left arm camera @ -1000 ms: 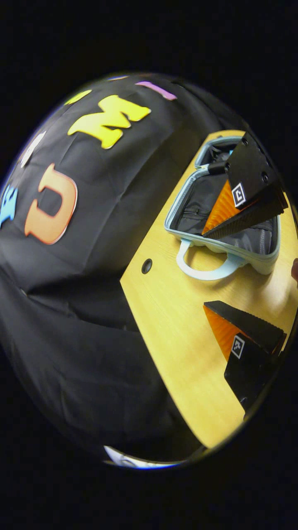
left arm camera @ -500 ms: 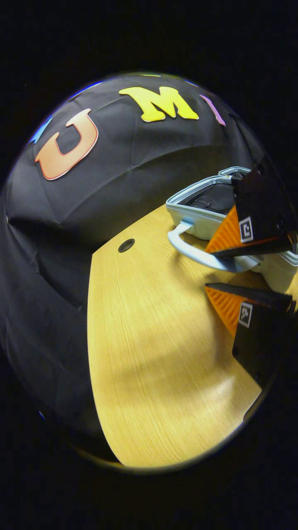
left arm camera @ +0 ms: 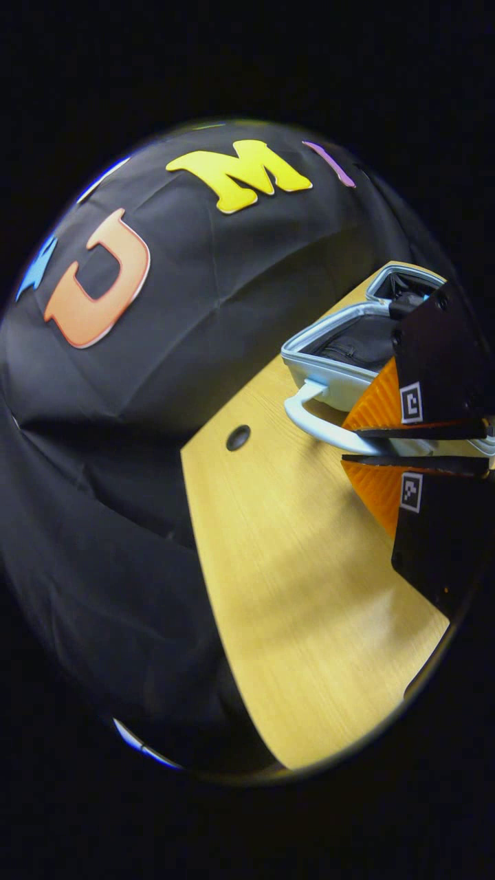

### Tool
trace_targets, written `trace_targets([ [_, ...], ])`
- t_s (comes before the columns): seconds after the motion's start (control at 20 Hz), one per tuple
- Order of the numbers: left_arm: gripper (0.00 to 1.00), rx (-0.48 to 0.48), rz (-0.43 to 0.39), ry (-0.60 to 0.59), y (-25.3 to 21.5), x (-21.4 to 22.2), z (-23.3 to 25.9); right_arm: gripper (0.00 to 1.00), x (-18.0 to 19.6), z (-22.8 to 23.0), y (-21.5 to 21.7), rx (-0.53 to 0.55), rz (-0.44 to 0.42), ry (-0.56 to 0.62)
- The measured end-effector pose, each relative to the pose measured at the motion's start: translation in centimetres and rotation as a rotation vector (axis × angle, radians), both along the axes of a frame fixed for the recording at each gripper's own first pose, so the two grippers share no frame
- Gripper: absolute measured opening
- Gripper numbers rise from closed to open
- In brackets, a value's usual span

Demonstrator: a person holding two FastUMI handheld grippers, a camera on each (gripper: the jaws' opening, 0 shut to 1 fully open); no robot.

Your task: First open the suitcase, pack the skin care products into it, and then close the suitcase.

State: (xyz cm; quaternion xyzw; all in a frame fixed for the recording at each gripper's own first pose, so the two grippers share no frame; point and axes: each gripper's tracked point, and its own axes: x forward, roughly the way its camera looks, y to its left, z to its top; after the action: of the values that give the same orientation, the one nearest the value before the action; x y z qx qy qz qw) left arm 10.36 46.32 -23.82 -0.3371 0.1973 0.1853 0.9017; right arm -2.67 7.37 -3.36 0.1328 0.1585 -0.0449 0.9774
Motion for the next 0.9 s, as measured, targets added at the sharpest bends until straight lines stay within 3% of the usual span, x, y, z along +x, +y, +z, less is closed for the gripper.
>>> trace_targets([
  [0.25, 0.12, 0.289, -0.021, -0.074, -4.6, 0.2, 9.6, 0.82, -0.2, 0.4, -4.1, 0.018, 0.035, -0.034],
  [0.4, 0.12, 0.434, -0.032, -0.113, -10.0, -0.3, 14.6, 0.83, -0.2, 0.9, -6.2, -0.029, 0.061, -0.085],
  [0.45, 0.12, 0.479, -0.038, -0.116, -12.1, -0.4, 15.6, 0.79, -0.4, 1.1, -6.7, -0.035, 0.074, -0.099],
  [0.6, 0.12, 0.637, -0.067, -0.095, -18.4, -0.5, 17.8, 0.82, -1.1, 1.6, -8.2, -0.061, 0.109, -0.136],
  [0.9, 0.12, 0.706, -0.146, -0.107, -32.7, 1.2, 17.4, 0.82, -2.2, 1.5, -11.6, -0.126, 0.14, -0.194],
])
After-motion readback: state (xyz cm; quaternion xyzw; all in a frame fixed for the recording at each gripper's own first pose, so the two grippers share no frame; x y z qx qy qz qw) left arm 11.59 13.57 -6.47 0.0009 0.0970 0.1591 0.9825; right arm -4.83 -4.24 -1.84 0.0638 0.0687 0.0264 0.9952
